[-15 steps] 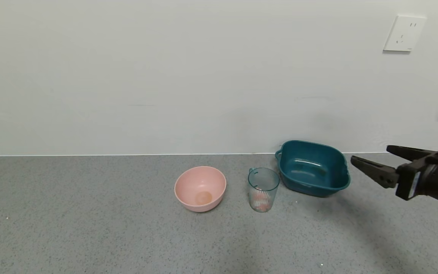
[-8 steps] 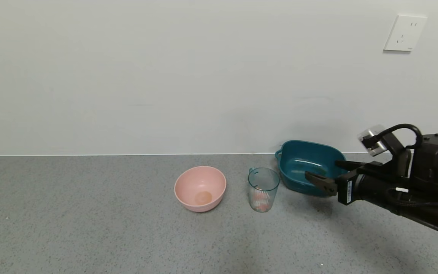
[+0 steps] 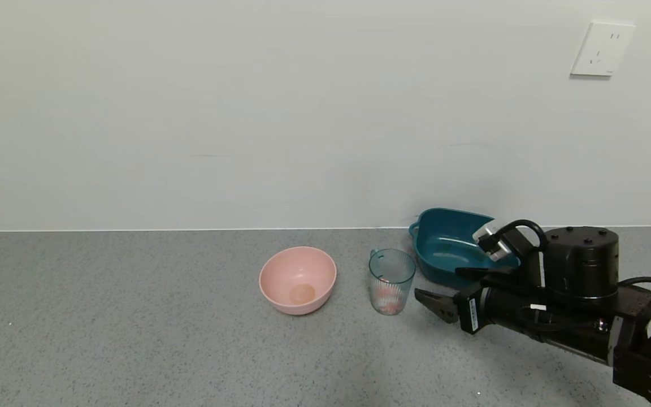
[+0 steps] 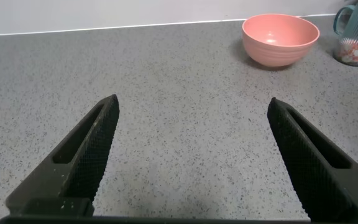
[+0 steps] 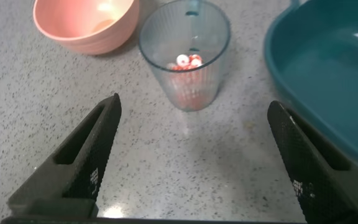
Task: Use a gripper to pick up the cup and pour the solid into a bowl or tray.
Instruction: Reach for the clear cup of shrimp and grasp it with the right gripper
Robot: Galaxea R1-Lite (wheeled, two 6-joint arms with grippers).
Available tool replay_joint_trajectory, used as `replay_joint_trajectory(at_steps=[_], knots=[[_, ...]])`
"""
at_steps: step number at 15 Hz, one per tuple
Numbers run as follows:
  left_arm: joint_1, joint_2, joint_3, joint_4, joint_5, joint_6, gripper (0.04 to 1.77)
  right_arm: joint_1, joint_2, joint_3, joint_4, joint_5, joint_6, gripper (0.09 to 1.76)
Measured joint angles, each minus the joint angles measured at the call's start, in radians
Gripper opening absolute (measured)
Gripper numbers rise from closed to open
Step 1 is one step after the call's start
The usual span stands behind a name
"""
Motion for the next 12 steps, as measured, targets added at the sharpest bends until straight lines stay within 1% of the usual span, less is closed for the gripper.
replay_joint_trajectory(at_steps=[4, 7, 12], knots=[[0.000, 0.000, 0.000, 0.000, 0.000, 0.000, 1.72, 0.022, 0.071, -0.004, -0.058, 0.001, 0.000, 1.71], [0.000, 0.000, 0.000, 0.000, 0.000, 0.001, 1.72, 0.035, 0.122, -0.008, -0.074, 0.001, 0.000, 1.71], [0.000, 0.000, 0.000, 0.000, 0.000, 0.000, 1.72, 0.053, 0.203, -0.047, -0.111, 0.002, -0.001, 1.71]])
